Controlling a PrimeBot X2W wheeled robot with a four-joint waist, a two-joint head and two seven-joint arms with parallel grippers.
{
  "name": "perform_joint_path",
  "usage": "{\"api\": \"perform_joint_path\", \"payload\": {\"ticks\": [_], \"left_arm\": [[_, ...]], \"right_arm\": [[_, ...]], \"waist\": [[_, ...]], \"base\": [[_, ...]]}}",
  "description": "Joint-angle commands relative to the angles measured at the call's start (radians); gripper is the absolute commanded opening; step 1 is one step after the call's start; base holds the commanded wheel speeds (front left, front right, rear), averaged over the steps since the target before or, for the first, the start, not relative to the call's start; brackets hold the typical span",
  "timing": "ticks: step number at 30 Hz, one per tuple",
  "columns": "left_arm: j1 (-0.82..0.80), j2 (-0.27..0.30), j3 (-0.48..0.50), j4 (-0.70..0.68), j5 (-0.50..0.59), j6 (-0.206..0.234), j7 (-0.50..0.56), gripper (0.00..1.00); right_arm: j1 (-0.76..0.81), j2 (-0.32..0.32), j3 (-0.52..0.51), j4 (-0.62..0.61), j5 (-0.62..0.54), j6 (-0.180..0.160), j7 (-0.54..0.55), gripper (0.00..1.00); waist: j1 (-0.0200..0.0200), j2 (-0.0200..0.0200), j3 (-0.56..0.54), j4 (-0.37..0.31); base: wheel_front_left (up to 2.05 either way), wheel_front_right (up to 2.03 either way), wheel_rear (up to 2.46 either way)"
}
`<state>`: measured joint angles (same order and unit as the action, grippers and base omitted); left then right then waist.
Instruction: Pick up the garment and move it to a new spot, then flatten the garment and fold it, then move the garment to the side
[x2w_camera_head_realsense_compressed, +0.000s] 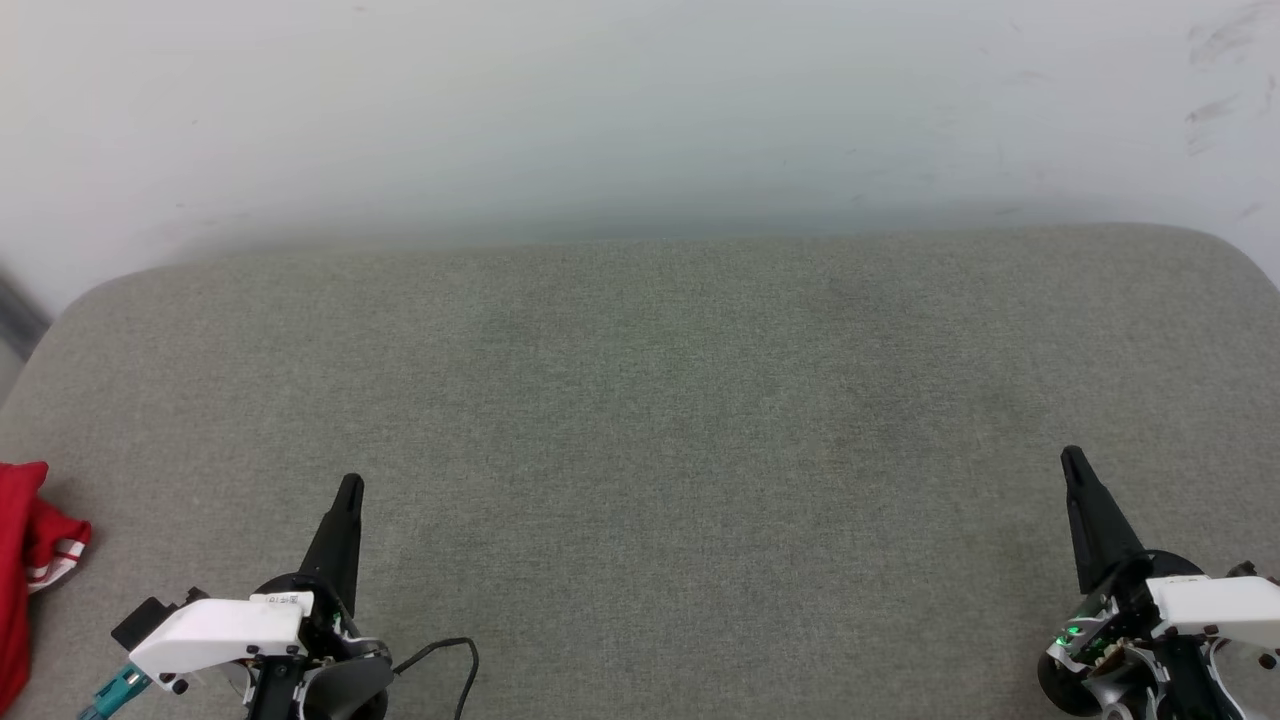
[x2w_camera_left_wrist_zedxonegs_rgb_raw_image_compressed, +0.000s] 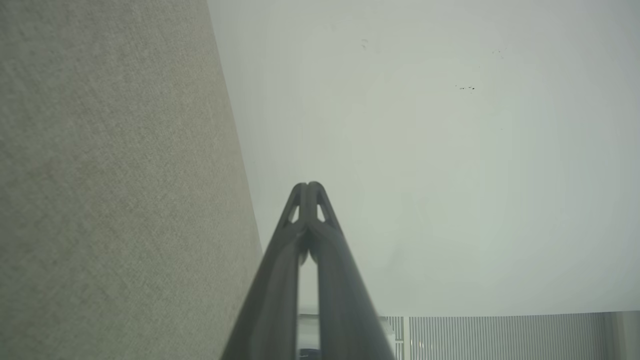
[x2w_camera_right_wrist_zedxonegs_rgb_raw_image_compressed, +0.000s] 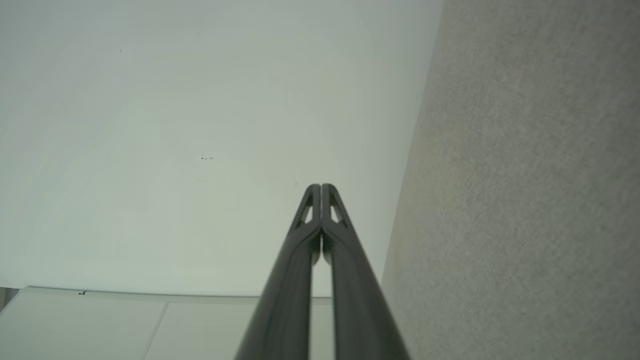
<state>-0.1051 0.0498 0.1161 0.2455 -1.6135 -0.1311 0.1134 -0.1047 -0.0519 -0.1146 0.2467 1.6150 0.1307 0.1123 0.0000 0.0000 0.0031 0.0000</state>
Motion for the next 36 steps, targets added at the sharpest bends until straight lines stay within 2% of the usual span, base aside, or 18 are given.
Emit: {"api": "perform_joint_path", "payload": {"ticks": [1,35,36], "left_arm": [[-0.008,-0.001,0.001,0.001,0.003,-0.002,0.005,0.00],[-0.008,-0.001,0.001,0.001,0.002,-0.002,0.004,0.00],[0.002,0.000,-0.001,0.003,0.000,0.000,-0.001,1.00]], "right_arm": [[-0.009,0.003,0.000,0.001,-0.006,0.000,0.003,0.00],[-0.009,0.003,0.000,0.001,-0.005,0.000,0.003,0.00],[0.002,0.000,0.000,0.002,0.000,0.000,0.000,1.00]], "waist": [[0.0000,0.0000,0.000,0.000],[0.0000,0.0000,0.000,0.000],[0.0000,0.0000,0.000,0.000]], "base": [[0.00,0.00,0.00],[0.00,0.00,0.00],[0.00,0.00,0.00]]}}
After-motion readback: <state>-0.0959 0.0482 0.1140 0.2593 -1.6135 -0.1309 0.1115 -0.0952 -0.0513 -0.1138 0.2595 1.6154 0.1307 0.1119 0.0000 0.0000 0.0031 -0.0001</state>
